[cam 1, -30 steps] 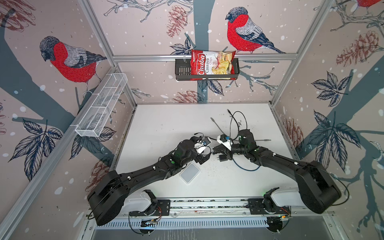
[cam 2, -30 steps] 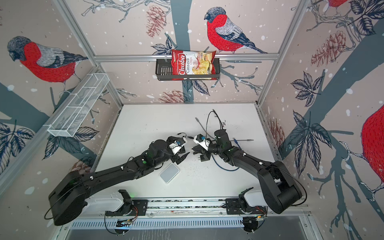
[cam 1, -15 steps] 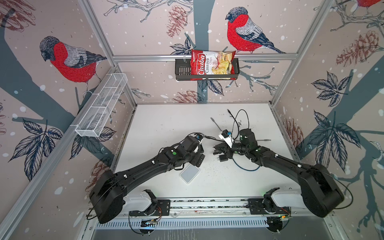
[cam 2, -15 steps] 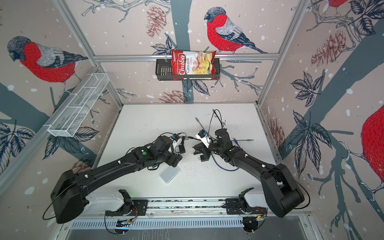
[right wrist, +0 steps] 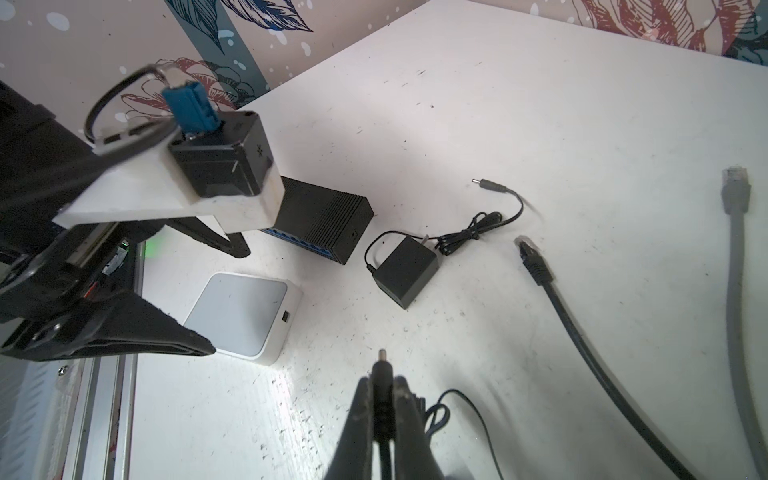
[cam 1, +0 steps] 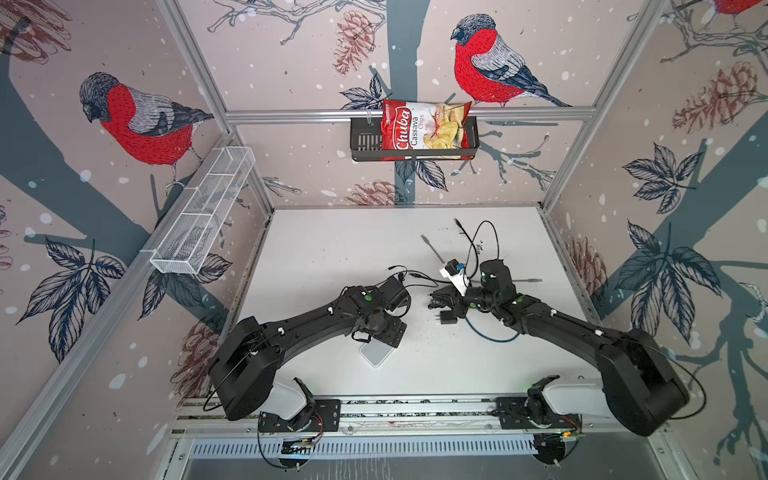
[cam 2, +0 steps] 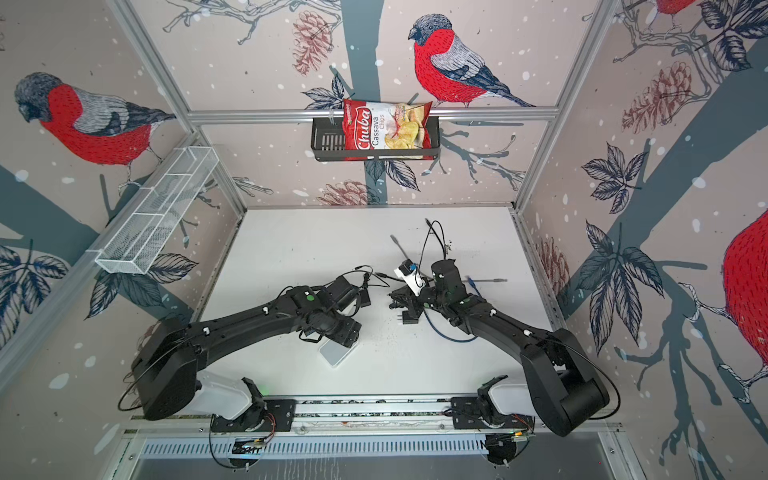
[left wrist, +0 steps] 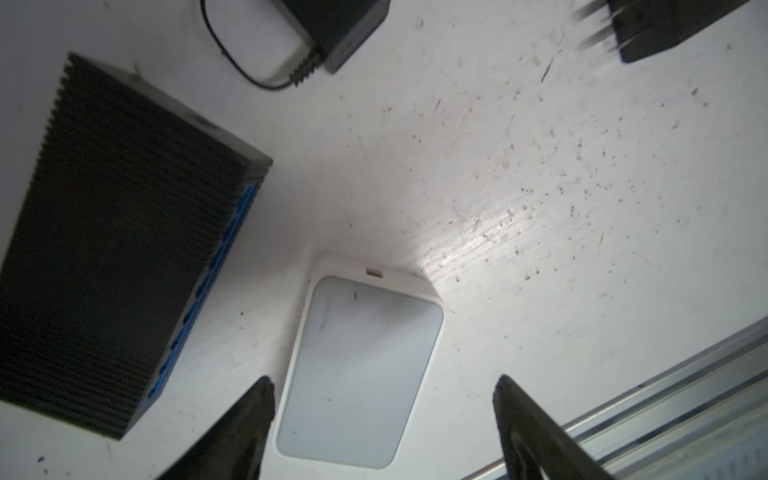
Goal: Insert the plug into the switch port
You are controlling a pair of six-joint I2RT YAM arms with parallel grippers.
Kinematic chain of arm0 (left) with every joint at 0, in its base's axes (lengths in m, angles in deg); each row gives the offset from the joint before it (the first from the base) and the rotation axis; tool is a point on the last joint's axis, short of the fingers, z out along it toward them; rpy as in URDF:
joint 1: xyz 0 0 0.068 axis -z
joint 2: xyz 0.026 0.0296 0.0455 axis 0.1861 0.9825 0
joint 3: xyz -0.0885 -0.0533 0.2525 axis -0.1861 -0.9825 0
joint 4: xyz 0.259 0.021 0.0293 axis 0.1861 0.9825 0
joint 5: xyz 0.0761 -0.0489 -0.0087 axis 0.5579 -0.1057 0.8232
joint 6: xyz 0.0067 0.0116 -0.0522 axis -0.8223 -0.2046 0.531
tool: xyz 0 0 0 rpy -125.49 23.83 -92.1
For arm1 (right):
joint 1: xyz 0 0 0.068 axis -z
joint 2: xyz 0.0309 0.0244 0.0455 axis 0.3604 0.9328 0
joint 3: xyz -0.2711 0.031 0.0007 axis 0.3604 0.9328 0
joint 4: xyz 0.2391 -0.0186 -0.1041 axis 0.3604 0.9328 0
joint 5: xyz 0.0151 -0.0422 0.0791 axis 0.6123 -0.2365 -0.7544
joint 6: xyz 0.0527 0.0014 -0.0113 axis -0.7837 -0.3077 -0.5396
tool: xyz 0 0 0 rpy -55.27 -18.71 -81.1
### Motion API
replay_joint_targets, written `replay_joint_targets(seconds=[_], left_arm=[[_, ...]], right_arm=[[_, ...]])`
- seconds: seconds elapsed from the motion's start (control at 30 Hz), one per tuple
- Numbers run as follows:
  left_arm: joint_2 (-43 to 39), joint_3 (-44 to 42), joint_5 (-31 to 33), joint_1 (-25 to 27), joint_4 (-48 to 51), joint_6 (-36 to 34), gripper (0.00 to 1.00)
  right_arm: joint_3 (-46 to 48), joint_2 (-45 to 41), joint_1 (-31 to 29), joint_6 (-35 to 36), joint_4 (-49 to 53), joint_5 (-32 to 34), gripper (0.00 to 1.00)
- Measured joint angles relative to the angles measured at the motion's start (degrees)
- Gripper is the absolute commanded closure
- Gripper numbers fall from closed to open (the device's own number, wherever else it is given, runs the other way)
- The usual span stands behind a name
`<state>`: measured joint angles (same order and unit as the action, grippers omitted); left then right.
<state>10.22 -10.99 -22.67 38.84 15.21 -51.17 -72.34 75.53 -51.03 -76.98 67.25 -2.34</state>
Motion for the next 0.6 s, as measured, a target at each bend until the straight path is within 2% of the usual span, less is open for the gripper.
replay_joint_targets(seconds=[0.13, 0.3, 0.6], left_arm=[[-0.57, -1.07, -0.85, 1.14, 0.68, 3.10, 0.12], [0.39, -2.43, -0.61, 2.93, -0.13, 6.64, 0.11], [2.80, -5.25, 3.65, 3.08, -0.52, 10.49, 0.10]], right_arm=[[0.74, -0.33, 0.02, -0.20, -0.52, 0.15, 0.96], [1.18, -0.57, 0.02, -0.33, -1.75, 0.15, 0.95], [2.01, -1.40, 0.02, -0.37, -2.80, 0.09, 0.95]])
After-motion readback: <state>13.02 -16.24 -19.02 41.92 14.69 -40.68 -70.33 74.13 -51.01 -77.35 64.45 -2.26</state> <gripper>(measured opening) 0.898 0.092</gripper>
